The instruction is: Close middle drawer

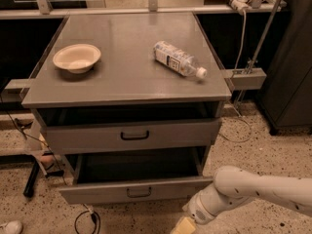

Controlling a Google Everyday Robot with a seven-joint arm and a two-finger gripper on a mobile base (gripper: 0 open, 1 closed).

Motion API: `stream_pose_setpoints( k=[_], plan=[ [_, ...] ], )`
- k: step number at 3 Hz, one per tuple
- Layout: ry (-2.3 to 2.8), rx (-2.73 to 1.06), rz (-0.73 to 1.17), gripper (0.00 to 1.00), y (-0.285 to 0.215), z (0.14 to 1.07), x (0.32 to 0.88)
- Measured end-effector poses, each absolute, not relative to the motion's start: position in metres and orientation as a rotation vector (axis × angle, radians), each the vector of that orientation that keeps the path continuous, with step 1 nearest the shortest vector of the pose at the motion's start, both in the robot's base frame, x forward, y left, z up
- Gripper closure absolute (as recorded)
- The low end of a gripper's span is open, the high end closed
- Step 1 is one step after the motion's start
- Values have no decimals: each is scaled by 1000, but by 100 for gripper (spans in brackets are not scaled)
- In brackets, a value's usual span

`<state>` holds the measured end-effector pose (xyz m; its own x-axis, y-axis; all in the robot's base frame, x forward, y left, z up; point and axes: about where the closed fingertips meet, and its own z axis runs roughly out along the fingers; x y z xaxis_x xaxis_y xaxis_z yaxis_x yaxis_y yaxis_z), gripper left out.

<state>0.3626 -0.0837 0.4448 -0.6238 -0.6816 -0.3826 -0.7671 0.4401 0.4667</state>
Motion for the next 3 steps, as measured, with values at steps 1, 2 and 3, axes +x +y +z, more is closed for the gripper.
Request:
stream_pose_setpoints(
  k=[1, 2, 3],
  plan=[
    [2547, -1289, 936, 43, -84, 445, 363],
    [2547, -1289, 936, 66, -84, 445, 363],
    [2547, -1289, 936, 88, -84, 445, 363]
  ],
)
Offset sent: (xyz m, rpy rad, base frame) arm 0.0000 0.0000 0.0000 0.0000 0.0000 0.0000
